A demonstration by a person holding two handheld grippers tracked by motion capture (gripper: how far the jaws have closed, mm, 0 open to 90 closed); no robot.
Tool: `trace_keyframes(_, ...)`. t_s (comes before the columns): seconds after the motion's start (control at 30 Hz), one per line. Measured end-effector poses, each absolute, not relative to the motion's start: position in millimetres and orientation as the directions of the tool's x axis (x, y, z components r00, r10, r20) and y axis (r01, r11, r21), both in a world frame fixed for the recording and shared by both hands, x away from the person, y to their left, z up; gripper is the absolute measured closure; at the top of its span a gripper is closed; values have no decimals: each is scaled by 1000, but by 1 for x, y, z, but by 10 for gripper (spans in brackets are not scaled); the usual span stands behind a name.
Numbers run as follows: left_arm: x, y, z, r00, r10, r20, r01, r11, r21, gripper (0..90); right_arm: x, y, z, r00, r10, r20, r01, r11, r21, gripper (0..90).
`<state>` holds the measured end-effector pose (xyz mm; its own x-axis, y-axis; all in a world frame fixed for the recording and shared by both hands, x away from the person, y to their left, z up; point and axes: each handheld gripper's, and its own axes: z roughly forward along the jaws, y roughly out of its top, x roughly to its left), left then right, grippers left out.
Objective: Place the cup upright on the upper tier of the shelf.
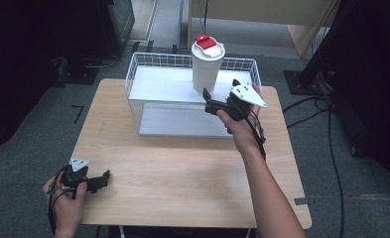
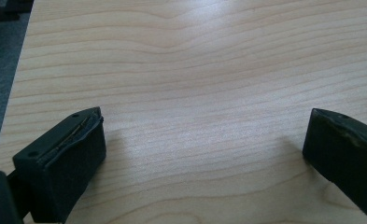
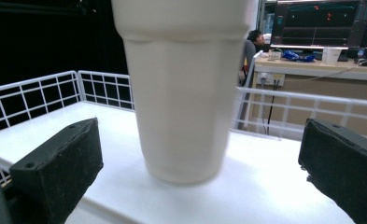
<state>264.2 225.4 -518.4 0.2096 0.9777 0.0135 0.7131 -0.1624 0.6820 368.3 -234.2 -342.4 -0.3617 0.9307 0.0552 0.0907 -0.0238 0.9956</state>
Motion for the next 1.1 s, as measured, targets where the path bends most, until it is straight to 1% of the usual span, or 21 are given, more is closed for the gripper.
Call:
trace_keyframes(0.37, 264, 225, -518, 208, 978, 11, 713, -159, 683, 0, 335, -271, -368, -339, 939, 59, 104, -25, 994, 0)
trace_keyframes(0.43, 264, 225, -519, 207, 978, 12, 712, -159, 684, 0, 327, -280, -379, -326, 944, 39, 108, -4, 994, 0)
trace_keyframes(0.57, 264, 225, -519, 207, 978, 12, 712, -159, 684, 0, 318, -288, -389, -310, 950, 28, 117, 9, 993, 0)
trace_keyframes(1.1, 264, 225, -518, 208, 978, 11, 713, -159, 683, 0, 287, -328, -432, -237, 969, 71, 184, -27, 983, 0)
